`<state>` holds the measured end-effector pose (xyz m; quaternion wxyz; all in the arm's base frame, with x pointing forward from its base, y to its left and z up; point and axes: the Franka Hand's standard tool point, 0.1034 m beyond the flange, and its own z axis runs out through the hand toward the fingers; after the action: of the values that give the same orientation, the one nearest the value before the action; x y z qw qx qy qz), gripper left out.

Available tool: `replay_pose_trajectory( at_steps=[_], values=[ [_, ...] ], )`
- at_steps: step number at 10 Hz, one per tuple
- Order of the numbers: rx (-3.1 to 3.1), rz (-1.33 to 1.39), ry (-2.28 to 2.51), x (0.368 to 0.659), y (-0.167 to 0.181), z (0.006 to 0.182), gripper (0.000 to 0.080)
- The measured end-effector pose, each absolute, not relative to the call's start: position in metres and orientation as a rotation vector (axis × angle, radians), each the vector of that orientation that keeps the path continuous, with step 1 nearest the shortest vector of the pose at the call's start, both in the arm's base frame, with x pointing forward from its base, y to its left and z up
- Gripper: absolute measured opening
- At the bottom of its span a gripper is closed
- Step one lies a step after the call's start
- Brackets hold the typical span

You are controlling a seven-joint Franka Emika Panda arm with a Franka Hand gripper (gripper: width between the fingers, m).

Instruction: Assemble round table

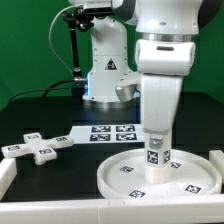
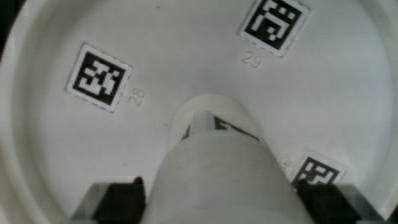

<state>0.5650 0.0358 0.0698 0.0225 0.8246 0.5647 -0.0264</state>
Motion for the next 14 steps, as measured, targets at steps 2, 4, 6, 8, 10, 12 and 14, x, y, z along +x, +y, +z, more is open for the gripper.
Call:
replay_pose_trajectory(
  at_steps=[2, 4, 6, 8, 10, 12, 14],
  values=[
    [2.752, -0.064, 1.421, 0.5637, 0.0381, 0.0694, 0.0409],
    [2.872, -0.033, 1.154, 0.5640, 0.0409, 0.0693, 0.0409],
    [2.952, -0.026, 0.952, 0.5642, 0.0415, 0.0693, 0.0409],
    [3.024, -0.015, 0.703, 0.5643, 0.0425, 0.0692, 0.0409],
    [3.093, 0.027, 0.251, 0.5628, 0.0439, 0.0695, 0.0409],
    [3.118, 0.025, -0.127, 0.5629, 0.0423, 0.0695, 0.0409],
    [3.118, 0.022, -0.283, 0.5627, 0.0416, 0.0693, 0.0409]
  ],
)
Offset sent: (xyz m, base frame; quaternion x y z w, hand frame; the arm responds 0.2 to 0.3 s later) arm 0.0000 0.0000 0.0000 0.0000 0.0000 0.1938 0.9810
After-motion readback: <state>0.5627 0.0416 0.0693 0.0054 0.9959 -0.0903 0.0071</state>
